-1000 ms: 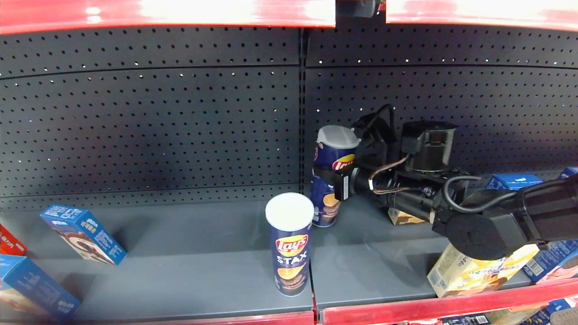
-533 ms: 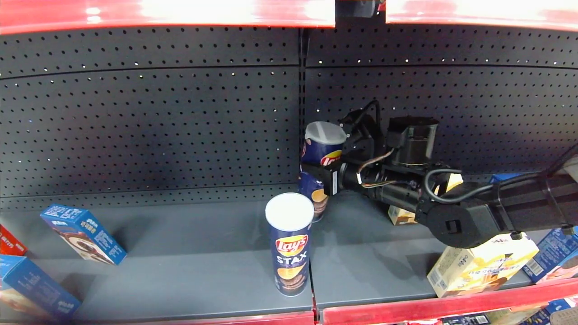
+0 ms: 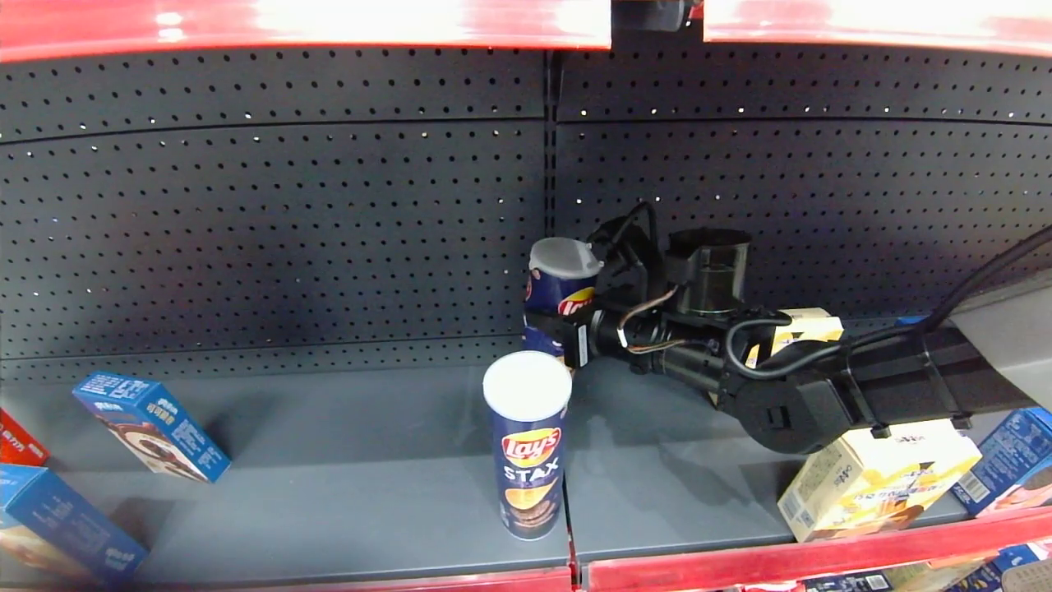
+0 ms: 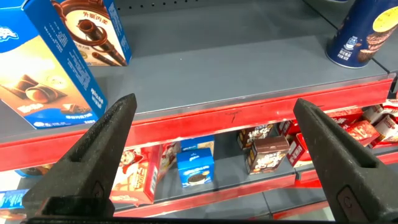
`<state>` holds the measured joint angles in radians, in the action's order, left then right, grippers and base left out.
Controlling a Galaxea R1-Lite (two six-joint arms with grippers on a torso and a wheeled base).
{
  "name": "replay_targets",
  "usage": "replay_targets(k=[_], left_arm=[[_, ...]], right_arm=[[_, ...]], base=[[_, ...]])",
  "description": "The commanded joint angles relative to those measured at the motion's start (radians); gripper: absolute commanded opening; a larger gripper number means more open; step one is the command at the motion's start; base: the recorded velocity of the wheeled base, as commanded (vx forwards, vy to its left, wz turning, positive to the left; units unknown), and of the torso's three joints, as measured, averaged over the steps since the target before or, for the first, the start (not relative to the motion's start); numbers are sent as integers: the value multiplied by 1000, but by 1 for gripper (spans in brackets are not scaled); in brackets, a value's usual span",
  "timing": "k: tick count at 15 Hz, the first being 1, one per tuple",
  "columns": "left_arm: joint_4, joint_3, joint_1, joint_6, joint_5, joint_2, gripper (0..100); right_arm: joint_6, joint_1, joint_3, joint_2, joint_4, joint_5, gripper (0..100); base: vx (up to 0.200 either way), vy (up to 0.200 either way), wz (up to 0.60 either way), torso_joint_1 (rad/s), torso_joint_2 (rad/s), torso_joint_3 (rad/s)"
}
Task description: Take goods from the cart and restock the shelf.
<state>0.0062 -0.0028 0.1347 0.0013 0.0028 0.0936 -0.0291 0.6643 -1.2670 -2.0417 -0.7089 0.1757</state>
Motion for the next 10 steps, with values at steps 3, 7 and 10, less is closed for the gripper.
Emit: replay_targets(k=[3, 7, 10], left_arm=[[0, 0, 0, 0, 0, 1, 100], [0, 1, 0, 0, 0, 1, 100], [0, 1, 0, 0, 0, 1, 100]], right_arm=[[-2, -9, -25, -37, 2, 14, 0], [-3, -14, -35, -58, 2, 14, 0], [-6, -15, -35, -68, 5, 14, 0]], base=[[0, 0, 0, 0, 0, 0], [0, 0, 0, 0, 0, 0], [0, 0, 0, 0, 0, 0]])
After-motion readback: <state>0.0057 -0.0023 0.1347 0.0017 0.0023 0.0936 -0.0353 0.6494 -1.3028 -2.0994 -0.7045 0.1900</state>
